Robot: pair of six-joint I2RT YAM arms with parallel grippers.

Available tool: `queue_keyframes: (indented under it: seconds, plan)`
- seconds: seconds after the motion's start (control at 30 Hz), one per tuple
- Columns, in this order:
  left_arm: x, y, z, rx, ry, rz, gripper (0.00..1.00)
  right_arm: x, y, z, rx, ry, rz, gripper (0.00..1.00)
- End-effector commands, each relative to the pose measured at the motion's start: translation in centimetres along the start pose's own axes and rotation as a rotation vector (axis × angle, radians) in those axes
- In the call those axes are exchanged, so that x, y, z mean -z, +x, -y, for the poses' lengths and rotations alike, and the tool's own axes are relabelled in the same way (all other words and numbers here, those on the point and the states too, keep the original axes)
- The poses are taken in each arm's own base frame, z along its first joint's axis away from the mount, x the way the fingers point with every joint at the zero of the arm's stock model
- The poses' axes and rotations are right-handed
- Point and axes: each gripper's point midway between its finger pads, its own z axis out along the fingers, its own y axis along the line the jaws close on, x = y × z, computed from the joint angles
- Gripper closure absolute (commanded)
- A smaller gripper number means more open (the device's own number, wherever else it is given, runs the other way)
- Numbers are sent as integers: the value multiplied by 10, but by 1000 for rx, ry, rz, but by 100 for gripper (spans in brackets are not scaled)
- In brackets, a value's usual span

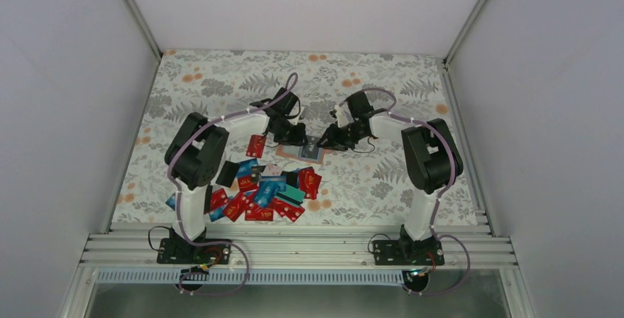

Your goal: Put the credit cards into the card holder

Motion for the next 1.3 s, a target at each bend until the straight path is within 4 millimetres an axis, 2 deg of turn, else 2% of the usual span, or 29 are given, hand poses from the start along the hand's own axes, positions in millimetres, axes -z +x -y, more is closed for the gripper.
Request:
queue_keyframes:
  seconds: [0.0, 0.2, 0.33, 0.67, 1.0, 1.27]
  plan:
    - [-11, 2, -6, -13, -20, -15, 82, 4, -3, -3, 2, -11, 25, 71]
    - [-21, 5, -9, -10, -21, -34, 87, 3, -4, -1, -1, -8, 25, 71]
    - [-29, 11, -18, 0, -45, -53, 97, 0, -2, 2, -10, -7, 17, 71]
    - [-38, 21, -27, 20, -58, -78, 98, -5, -1, 3, -23, -18, 8, 71]
    - [-38, 24, -28, 26, -53, -82, 98, -10, 2, 12, -53, 0, -4, 70]
    - [-40, 25, -27, 28, -43, -83, 98, -12, 0, 9, -54, -15, -7, 69]
